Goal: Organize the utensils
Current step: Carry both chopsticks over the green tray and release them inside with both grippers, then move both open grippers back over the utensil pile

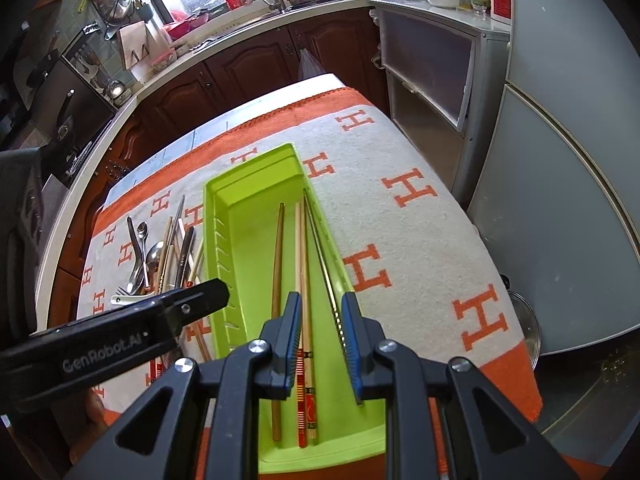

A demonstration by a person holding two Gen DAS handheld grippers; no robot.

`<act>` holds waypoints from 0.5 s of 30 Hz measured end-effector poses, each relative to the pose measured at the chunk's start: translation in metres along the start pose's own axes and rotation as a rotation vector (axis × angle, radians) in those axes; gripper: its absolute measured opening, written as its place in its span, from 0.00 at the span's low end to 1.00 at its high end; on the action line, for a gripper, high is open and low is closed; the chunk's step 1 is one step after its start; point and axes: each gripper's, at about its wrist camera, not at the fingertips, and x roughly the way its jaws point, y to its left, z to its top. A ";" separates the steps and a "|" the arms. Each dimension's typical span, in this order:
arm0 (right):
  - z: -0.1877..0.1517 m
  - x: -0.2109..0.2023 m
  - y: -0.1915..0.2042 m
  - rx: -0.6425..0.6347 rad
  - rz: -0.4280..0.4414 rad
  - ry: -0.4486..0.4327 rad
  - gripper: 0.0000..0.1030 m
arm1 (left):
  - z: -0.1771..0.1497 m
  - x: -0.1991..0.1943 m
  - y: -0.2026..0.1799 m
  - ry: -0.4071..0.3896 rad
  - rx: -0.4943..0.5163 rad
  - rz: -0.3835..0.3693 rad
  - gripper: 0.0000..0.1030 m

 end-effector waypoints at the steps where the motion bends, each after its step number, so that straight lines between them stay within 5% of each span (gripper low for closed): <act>1: 0.000 0.000 0.002 -0.006 0.002 0.001 0.19 | -0.002 -0.005 0.001 -0.015 0.013 0.012 0.41; 15: -0.007 -0.004 0.039 -0.104 0.026 0.009 0.19 | -0.036 -0.072 0.046 -0.190 0.049 0.113 0.41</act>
